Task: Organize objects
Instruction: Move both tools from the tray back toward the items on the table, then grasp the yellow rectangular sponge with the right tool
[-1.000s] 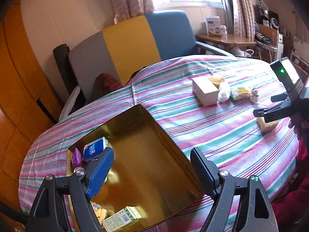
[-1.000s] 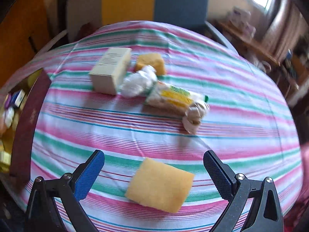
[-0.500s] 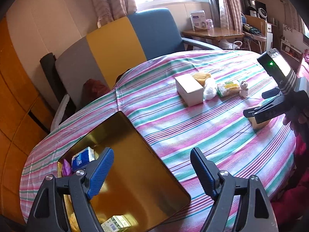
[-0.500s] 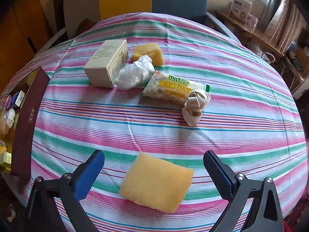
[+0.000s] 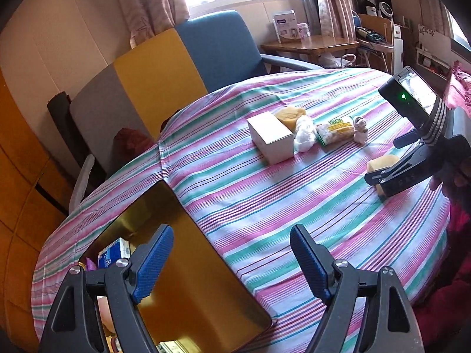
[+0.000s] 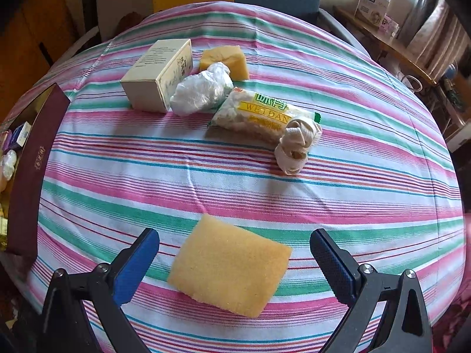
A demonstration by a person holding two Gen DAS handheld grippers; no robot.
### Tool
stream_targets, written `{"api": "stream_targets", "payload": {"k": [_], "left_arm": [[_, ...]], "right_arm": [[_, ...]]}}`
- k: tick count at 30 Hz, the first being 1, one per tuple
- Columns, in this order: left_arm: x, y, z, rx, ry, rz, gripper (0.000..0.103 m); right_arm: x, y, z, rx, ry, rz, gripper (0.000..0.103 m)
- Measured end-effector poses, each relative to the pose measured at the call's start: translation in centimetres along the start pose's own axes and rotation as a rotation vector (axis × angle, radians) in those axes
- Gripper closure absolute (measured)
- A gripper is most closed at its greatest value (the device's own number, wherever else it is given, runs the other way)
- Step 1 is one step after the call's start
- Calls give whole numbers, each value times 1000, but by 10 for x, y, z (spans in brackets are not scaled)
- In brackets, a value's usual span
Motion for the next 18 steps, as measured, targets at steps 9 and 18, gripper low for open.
{"api": "stream_targets", "payload": {"k": [9,18], "left_arm": [[-31,-20,-5,74,91,132,21],[-69,-48,-28,217,205,301,29]], "right_arm": [[-5,-14,5,-32,40,27,0],[0,-10,5,-27,25,-51,38]]}}
Point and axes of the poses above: each gripper's, at about its wrist camera, not at the fingertips, and x roughly against the way its jaws point, y to its left, z to its underside, the point moved 3 cm from there along -x, roughly the way its jaws point, and after that the axes turned 13 degrees about x, right-handed, at the moved point
